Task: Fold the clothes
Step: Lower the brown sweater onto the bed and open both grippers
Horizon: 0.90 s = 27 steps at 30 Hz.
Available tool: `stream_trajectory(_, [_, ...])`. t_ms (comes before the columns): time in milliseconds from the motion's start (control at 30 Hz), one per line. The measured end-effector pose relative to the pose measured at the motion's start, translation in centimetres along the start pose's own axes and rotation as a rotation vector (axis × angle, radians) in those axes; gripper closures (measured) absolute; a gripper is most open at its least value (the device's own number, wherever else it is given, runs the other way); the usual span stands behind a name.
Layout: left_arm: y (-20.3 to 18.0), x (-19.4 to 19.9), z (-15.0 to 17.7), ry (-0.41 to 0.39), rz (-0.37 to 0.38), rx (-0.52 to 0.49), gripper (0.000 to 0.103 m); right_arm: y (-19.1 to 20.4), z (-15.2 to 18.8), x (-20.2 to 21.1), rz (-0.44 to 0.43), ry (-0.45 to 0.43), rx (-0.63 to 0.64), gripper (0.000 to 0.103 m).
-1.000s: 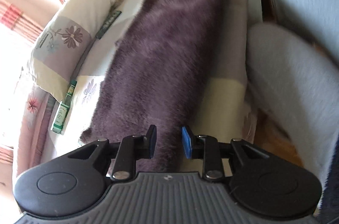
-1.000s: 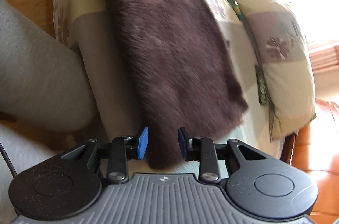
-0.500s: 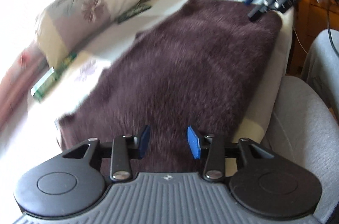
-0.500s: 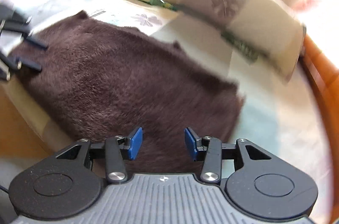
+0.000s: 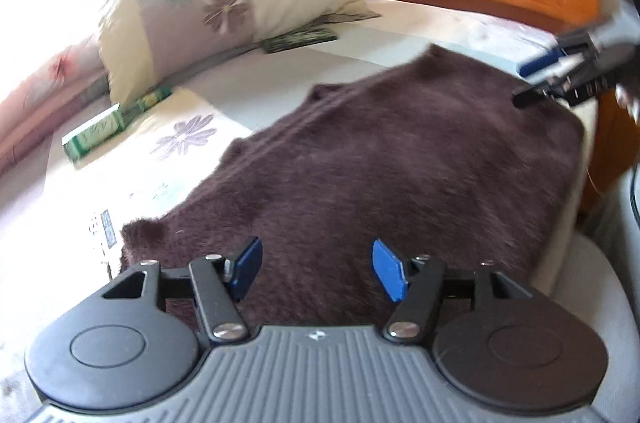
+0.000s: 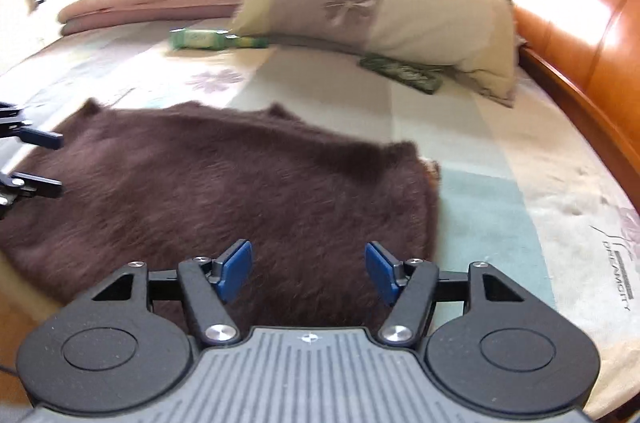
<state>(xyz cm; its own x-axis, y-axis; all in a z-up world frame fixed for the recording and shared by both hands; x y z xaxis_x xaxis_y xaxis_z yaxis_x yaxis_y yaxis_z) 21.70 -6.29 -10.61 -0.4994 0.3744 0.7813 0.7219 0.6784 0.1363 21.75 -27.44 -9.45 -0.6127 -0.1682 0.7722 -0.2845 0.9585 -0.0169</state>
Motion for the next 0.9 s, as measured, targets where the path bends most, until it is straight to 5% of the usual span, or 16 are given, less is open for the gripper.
stream_trajectory(133, [4.6, -1.5, 2.1, 0.059, 0.045, 0.179, 0.031, -2.1, 1.1, -2.2, -0.028, 0.024, -0.127, 0.035])
stream_trajectory(233, [6.7, -0.6, 2.7, 0.034, 0.124, 0.289, 0.032, -2.2, 0.7, -1.9, -0.039, -0.005, -0.147, 0.035])
stream_trajectory(333, [7.8, 0.0, 1.3, -0.005, 0.158, 0.351, 0.032, -1.6, -1.2, -1.1, -0.039, -0.074, -0.137, 0.024])
stream_trajectory(500, [8.8, -1.9, -1.2, -0.026, 0.181, 0.373, 0.031, -1.5, -3.8, -3.6, -0.033, -0.082, -0.162, 0.023])
stream_trajectory(633, [9.9, -4.6, -0.6, 0.078, 0.103, 0.4, 0.031, -3.1, -3.4, -6.7, -0.014, -0.041, -0.225, 0.022])
stream_trajectory(800, [9.9, -3.6, -2.0, 0.064, 0.097, 0.382, 0.032, -3.3, -4.0, -6.6, -0.025, -0.046, -0.215, 0.02])
stream_trajectory(900, [8.5, -3.5, -4.0, 0.022, 0.172, 0.349, 0.029, -2.9, -5.9, -6.1, -0.028, -0.097, -0.179, 0.01])
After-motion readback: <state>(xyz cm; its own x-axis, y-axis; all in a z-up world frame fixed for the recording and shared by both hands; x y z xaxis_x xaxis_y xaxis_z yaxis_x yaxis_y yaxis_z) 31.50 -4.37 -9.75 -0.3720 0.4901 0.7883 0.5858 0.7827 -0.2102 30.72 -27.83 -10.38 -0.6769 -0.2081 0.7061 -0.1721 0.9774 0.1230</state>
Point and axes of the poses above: each gripper's, at about its wrist camera, not at the fingertips, and x roughly against the way its jaws point, y to its left, z to its underside, the point moved 5 cm from there along -x, roughly the way its jaws point, and after that the axes turned 8 degrees about y, right-handed, at the moved point
